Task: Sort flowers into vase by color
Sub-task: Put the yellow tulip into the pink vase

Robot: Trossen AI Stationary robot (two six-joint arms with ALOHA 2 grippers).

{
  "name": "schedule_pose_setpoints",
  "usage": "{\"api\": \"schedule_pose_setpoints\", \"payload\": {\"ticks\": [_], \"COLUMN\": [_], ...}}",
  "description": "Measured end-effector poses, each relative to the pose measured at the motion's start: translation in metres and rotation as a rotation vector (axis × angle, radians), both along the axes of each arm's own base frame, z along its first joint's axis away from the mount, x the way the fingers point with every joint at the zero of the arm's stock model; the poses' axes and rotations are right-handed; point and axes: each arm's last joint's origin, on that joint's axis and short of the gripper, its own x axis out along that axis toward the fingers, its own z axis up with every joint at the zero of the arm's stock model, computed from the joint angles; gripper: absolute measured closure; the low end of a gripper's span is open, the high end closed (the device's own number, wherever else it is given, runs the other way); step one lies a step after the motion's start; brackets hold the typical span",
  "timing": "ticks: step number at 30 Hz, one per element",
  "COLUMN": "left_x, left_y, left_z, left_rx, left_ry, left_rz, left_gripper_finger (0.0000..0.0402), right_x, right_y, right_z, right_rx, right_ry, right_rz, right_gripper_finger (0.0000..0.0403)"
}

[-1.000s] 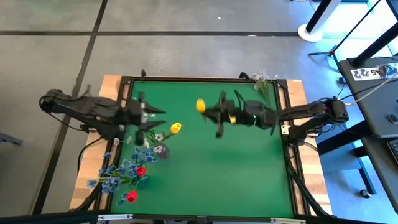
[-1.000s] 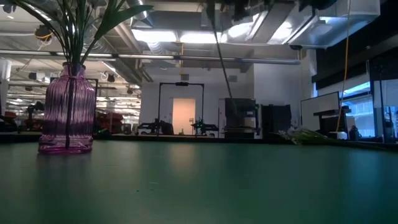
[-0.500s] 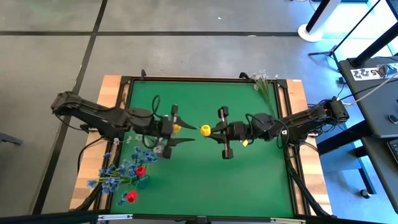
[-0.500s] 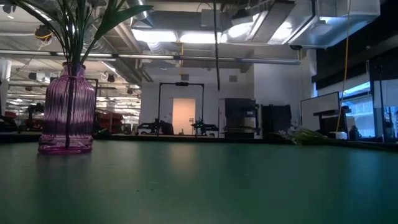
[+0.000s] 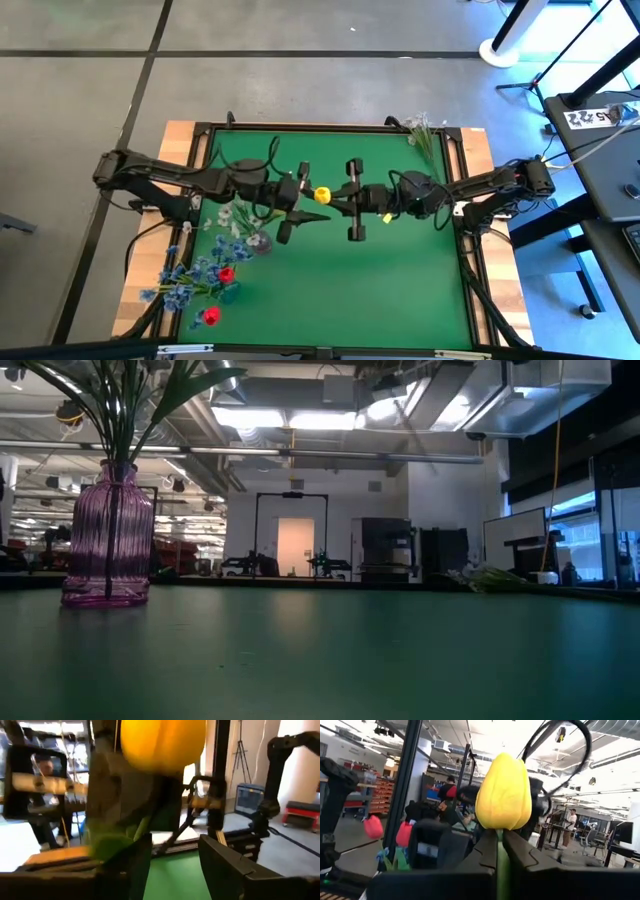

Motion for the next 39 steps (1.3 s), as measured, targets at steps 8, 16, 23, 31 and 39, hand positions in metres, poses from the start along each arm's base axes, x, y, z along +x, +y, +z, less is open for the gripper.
{"api": "schedule_pose_setpoints", "payload": {"ticks": [8, 16, 23, 31, 39], "left_x": [-0.01, -0.04, -0.021, -0.006, -0.007], "left_y": [-0.002, -0.022, -0.025, -0.026, -0.026], "left_z": [-0.001, 0.019, 0.01, -0.002, 0.003], "left_rx": [0.013, 0.154, 0.139, 0.172, 0.13], "left_ry": [0.082, 0.043, 0.012, 0.017, -0.018], "left_rz": [0.011, 0.022, -0.018, -0.036, -0.038], "left_gripper_finger": [0.0296, 0.0301, 0.0266, 0.0234, 0.0269], "right_x": [0.001, -0.009, 0.0, 0.012, 0.014], "right_y": [0.006, 0.029, 0.034, 0.036, 0.035], "right_z": [-0.002, 0.006, 0.012, 0.009, 0.006], "right_rx": [0.022, 0.062, 0.037, 0.037, 0.047], "right_ry": [0.014, -0.008, -0.079, -0.052, -0.014], "right_rz": [0.02, 0.113, 0.107, 0.094, 0.051], "right_gripper_finger": [0.0377, 0.0376, 0.0375, 0.0375, 0.0374]}}
